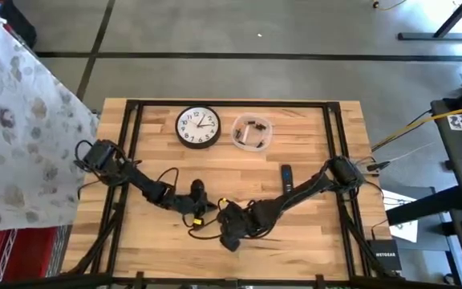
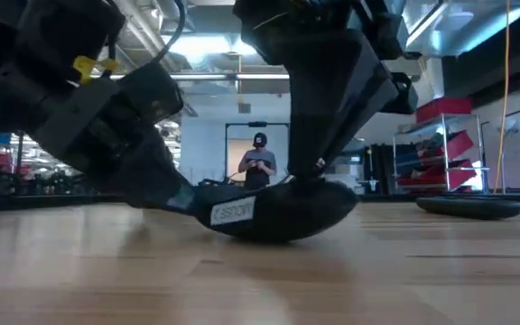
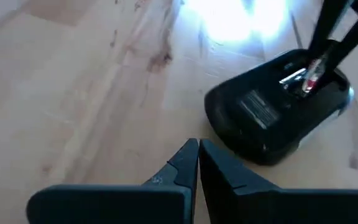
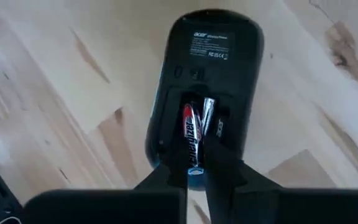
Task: Insert battery
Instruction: Insert the silver battery into the computer mouse
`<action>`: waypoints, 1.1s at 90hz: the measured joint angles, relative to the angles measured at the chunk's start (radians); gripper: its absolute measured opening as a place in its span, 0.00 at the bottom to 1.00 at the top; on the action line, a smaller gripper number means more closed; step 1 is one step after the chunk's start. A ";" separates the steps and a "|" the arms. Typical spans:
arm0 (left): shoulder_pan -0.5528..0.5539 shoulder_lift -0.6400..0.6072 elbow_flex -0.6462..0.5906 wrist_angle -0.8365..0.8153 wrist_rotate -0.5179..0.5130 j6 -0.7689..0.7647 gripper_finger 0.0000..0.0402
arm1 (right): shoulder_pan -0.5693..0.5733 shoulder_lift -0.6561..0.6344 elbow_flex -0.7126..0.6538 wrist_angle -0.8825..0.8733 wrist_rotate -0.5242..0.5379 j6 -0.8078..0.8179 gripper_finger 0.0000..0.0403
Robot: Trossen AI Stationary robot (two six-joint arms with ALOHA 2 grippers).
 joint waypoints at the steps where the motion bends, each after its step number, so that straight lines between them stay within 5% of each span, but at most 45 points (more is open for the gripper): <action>1: -0.002 0.000 0.000 -0.001 0.000 0.000 0.00 | 0.000 0.000 0.000 0.002 -0.001 0.000 0.01; 99: -0.124 0.070 0.044 -0.005 -0.180 -0.093 0.00 | -0.024 0.042 0.002 0.133 -0.012 -0.059 0.01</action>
